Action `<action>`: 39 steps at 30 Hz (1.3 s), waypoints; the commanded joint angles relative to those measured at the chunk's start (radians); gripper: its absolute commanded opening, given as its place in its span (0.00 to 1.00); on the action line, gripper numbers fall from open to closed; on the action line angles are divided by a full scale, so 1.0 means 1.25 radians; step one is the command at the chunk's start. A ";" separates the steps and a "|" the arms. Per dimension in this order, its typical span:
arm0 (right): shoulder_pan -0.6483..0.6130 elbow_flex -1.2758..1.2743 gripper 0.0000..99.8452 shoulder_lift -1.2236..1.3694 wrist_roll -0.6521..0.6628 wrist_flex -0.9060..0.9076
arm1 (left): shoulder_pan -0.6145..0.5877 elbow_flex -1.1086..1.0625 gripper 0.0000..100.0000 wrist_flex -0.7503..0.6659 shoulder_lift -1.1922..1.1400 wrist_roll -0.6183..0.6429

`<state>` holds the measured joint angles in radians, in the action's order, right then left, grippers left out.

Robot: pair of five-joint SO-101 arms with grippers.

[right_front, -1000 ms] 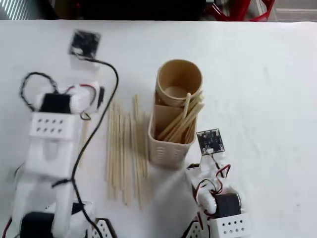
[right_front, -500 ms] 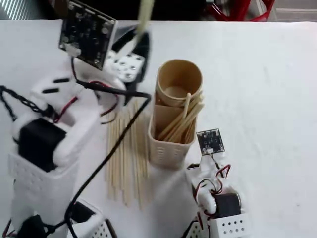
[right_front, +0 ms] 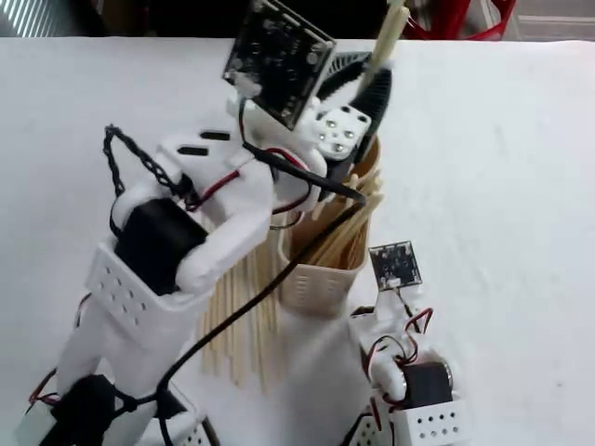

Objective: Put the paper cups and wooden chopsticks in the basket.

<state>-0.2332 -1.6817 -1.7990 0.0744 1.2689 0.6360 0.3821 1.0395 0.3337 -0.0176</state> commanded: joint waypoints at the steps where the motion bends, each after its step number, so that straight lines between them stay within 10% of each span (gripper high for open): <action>1: 0.002 -0.007 0.02 -0.006 0.001 0.003 | 0.010 0.034 0.02 0.020 -0.001 0.007; 39: 0.003 -0.007 0.02 -0.006 0.001 0.003 | -0.083 0.001 0.09 0.043 0.014 -0.077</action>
<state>-0.2332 -1.6817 -1.7990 0.0744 1.2689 0.6114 0.3636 1.0902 0.3276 -0.0652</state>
